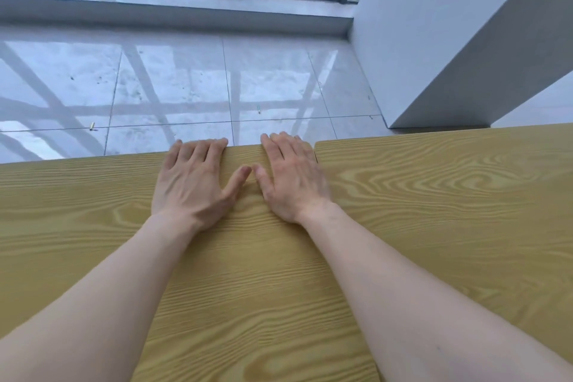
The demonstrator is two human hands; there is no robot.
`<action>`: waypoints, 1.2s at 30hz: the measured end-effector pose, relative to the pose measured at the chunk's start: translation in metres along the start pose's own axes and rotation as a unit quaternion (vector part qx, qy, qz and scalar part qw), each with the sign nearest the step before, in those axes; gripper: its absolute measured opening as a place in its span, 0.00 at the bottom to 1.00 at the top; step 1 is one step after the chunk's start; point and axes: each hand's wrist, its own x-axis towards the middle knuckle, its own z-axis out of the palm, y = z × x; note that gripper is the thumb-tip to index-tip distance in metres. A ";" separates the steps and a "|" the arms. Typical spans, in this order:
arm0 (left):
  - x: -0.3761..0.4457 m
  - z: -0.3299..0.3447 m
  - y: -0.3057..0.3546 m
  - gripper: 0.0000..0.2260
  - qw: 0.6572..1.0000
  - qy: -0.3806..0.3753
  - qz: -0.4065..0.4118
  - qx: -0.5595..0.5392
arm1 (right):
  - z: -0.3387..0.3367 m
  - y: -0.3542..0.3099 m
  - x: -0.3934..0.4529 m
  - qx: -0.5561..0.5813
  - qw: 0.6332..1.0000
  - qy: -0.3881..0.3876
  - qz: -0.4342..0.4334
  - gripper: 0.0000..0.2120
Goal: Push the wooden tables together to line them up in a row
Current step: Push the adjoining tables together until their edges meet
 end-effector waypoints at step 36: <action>-0.089 -0.064 0.168 0.34 0.991 -0.046 0.122 -0.029 | -0.141 0.110 -0.206 0.009 0.985 -0.015 0.169 0.36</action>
